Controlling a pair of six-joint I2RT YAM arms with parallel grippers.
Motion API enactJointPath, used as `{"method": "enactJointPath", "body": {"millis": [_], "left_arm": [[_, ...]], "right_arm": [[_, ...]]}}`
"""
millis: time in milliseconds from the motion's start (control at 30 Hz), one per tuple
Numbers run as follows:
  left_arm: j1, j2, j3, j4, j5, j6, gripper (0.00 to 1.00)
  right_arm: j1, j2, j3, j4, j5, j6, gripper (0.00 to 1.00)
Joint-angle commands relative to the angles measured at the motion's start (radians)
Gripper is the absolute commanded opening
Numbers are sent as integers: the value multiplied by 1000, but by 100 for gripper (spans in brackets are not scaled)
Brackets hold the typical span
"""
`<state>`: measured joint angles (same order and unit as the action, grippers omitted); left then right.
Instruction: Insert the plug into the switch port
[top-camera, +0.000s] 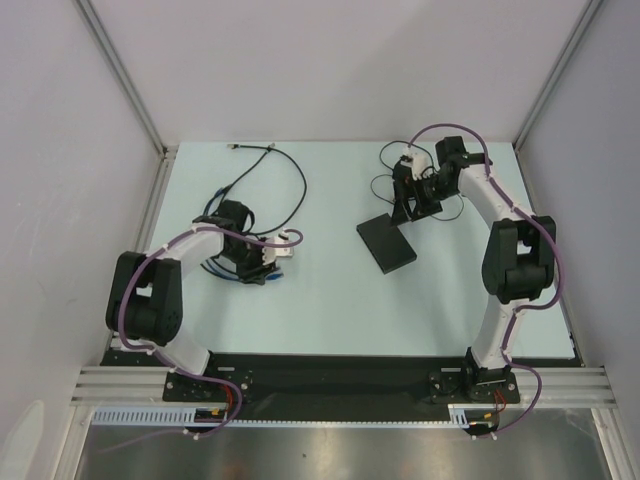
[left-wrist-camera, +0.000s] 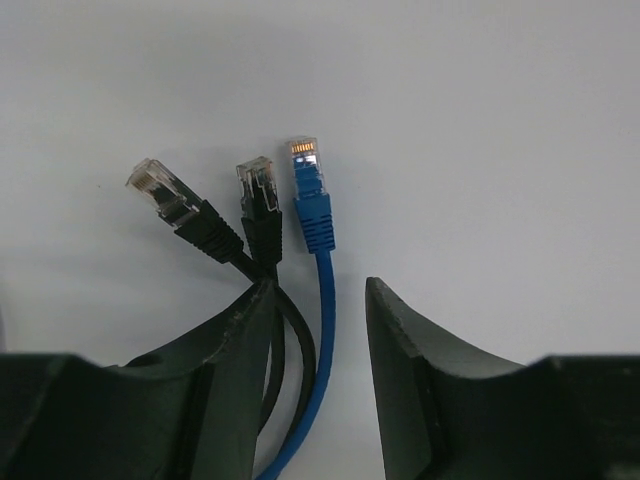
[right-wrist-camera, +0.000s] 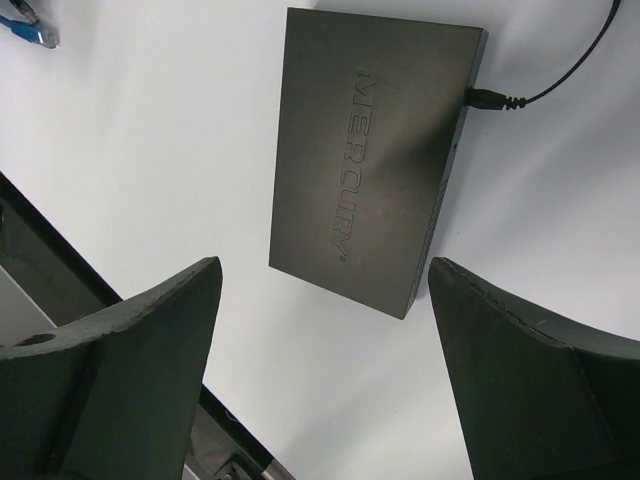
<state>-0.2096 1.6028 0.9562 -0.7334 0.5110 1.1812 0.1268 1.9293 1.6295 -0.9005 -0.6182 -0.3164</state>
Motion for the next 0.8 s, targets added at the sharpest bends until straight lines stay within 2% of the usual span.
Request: {"method": "enactJointPath", "body": {"millis": [0,233,367,633,767], "left_arm": [[-13,28,-5,58,0,40,47],[-34,43,-23,31,-25,72,41],[-48,29,-57,28,-40,83,32],[-54,-40,-139,51,-66,64,32],[-56,-90,-148,6,-62,75,33]], "right_arm": [[-9,-56,-8,5,6,-12,90],[-21,-55,-11,5,3,-10,89],[-26,-56,-19,6,0,-7,89],[-27,-55,-17,5,-3,-9,89],[-27,-50,-14,5,-6,-4,89]]}}
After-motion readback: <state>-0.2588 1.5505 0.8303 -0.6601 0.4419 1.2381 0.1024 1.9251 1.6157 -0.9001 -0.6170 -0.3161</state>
